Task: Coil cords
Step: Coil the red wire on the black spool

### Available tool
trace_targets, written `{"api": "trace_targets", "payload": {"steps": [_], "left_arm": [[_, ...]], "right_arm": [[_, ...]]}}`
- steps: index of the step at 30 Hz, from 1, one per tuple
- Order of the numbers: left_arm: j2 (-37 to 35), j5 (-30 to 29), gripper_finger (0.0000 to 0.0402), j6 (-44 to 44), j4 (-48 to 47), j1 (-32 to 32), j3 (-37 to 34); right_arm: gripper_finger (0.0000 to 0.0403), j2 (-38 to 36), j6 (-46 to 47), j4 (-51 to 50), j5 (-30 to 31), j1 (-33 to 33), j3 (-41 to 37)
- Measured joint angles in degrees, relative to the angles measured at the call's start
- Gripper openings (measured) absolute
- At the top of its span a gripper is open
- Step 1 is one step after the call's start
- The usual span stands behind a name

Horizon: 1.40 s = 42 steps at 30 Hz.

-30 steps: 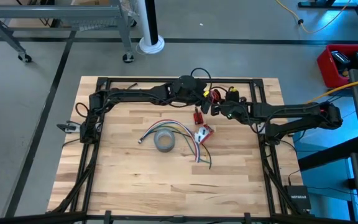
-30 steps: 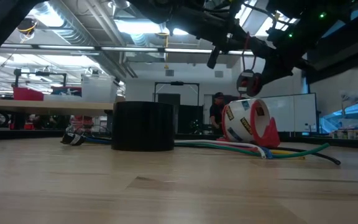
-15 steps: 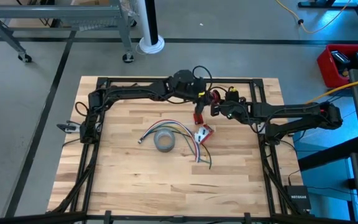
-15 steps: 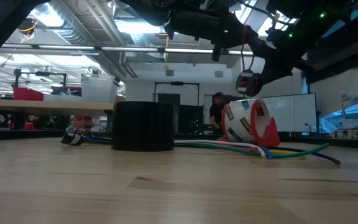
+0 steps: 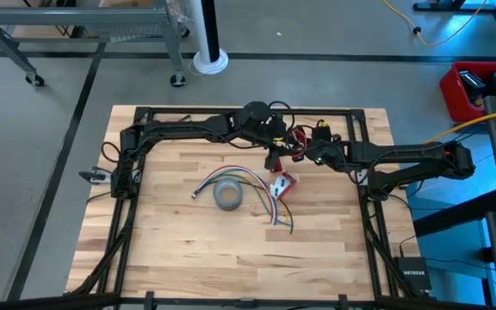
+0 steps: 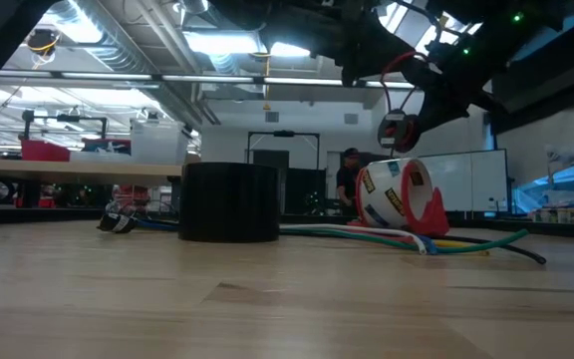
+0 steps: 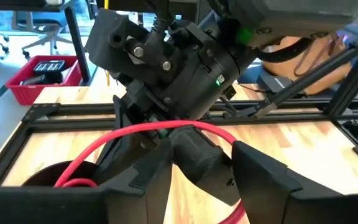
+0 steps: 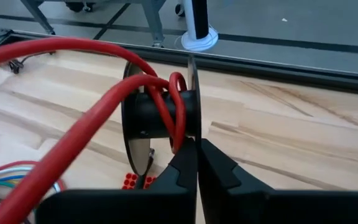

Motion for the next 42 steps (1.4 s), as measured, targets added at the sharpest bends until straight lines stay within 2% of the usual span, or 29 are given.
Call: {"api": "trace_targets", "payload": {"steps": [8,12,14,17,20,25,33,42], "left_arm": [[0.1,0.0,0.0149,-0.7,-1.8,-0.2,0.0],[-0.1,1.2,0.0149,-0.3,-3.7,-0.4,-0.2],[0.3,-0.5,0.0149,1.0,-3.9,-0.7,-0.5],[-0.4,-7.9,0.0149,1.1,-3.4,-0.4,-0.5],[-0.8,-12.7,0.0149,2.3,-1.6,0.0,-0.4],[-0.7,-12.7,0.0149,5.6,0.8,-0.2,-0.4],[-0.9,-13.4,0.0150,8.5,-4.1,-2.0,-0.3],[-0.9,-15.1,0.0150,11.7,-4.4,-2.3,-0.3]], "right_arm": [[0.0001,0.0,-0.1,-2.7,1.8,0.0,0.8],[0.0001,-0.1,1.5,-0.7,3.7,-0.1,1.4],[0.0001,-0.4,1.6,-0.6,4.1,-0.2,1.5],[0.0001,-0.1,1.8,-0.7,3.9,-0.1,1.4],[0.0001,-0.3,1.8,-0.7,5.8,-0.4,1.4],[0.0003,-0.2,1.3,-1.0,6.2,-0.3,1.3],[0.0003,-0.1,0.4,-1.5,5.5,-2.4,1.1],[0.0003,-0.1,0.4,0.0,3.9,-2.7,1.1]]}}
